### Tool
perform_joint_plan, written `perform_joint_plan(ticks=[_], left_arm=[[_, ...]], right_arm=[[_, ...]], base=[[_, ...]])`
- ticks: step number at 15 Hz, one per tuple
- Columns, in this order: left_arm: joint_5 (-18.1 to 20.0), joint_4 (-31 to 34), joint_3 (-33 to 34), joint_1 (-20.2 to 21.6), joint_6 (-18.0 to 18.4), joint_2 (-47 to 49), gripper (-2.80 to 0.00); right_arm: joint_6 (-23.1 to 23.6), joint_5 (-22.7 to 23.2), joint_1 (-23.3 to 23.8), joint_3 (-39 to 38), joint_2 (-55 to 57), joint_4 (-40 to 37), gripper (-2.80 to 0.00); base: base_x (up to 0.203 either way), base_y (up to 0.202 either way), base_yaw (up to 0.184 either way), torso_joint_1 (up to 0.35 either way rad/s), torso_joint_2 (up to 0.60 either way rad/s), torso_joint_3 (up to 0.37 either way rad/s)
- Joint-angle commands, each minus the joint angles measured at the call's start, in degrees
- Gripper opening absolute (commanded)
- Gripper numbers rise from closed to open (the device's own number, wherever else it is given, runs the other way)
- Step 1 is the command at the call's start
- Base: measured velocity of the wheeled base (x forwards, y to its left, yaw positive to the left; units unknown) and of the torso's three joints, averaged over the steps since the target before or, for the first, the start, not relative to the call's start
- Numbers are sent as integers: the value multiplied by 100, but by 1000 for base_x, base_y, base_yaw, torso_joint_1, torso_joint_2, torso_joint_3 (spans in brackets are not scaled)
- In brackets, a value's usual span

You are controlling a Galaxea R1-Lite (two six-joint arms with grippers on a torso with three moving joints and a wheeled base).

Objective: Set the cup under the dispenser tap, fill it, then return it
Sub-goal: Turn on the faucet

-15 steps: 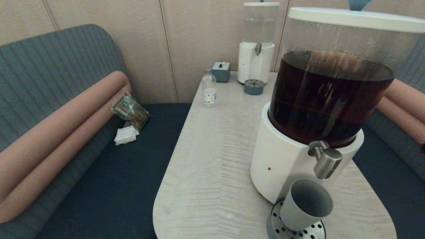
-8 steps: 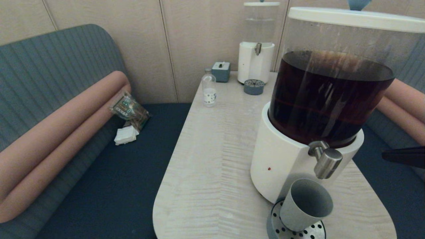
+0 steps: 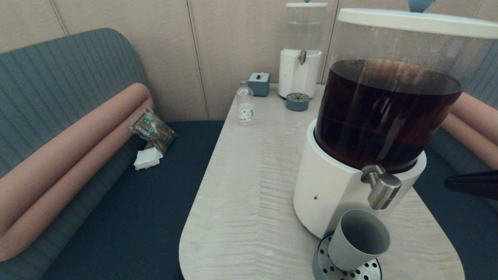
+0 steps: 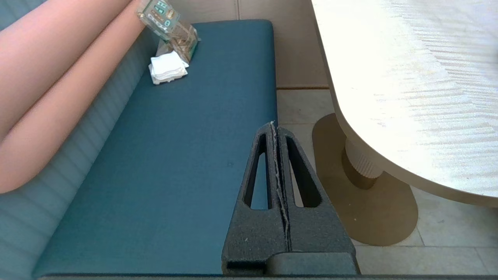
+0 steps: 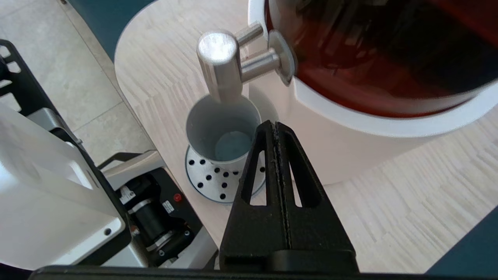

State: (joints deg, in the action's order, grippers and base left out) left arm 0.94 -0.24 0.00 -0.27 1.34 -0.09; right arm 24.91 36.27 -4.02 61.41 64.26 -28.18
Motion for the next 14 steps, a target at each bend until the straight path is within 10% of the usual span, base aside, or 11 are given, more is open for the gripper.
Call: perform_joint_plan(ticks=[1, 10, 14], left_arm=[[2, -2, 0, 0, -2, 9, -280], [2, -2, 0, 0, -2, 9, -280], [2, -2, 0, 0, -2, 9, -280]], right_arm=[[-67, -36, -65, 175, 130, -75, -280], [-1830, -2739, -1453, 1054, 722, -764, -280], [-1817, -2877, -1760, 1101, 878, -663, -280]], base=[[0, 0, 0, 0, 0, 0], [0, 0, 0, 0, 0, 0], [0, 0, 0, 0, 0, 0]])
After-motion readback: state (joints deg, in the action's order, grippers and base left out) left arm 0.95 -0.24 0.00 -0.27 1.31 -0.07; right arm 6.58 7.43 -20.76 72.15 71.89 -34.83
